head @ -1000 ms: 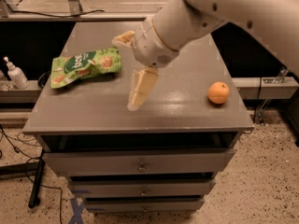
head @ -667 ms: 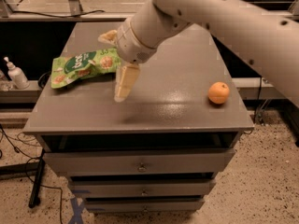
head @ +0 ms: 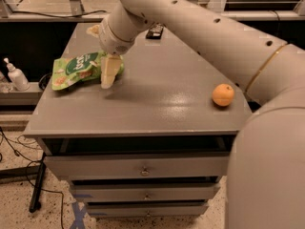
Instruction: Pick green rice chip bag
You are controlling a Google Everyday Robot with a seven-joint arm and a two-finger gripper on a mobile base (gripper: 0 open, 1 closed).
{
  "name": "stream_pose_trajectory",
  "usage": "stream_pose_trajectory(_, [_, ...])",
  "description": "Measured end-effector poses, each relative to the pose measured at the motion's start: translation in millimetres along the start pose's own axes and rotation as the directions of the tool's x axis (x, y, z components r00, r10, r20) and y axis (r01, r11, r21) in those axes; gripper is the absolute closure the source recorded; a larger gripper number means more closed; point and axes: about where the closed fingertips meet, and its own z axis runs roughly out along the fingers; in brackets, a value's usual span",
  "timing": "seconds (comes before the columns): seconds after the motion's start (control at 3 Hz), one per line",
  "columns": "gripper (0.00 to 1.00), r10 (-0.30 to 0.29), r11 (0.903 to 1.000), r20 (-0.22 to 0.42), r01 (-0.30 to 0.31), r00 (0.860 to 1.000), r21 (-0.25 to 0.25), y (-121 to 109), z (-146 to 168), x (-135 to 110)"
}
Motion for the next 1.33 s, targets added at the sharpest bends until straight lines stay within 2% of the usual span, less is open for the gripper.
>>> stream_pose_trajectory(0.33, [0.12,0.024,0.9996,-0.022,-0.024,0.999,0.013,-23.7,24.1,2.1])
stream_pose_trajectory(0.67, [0.23,0.052,0.9986,-0.041,-0.051,0.998,0.016,-37.2,39.1,1.0])
stream_pose_trajectory(1.33, [0.69,0.109,0.9930,-0.091,-0.105,0.990,0.055,-39.8,33.5,6.9])
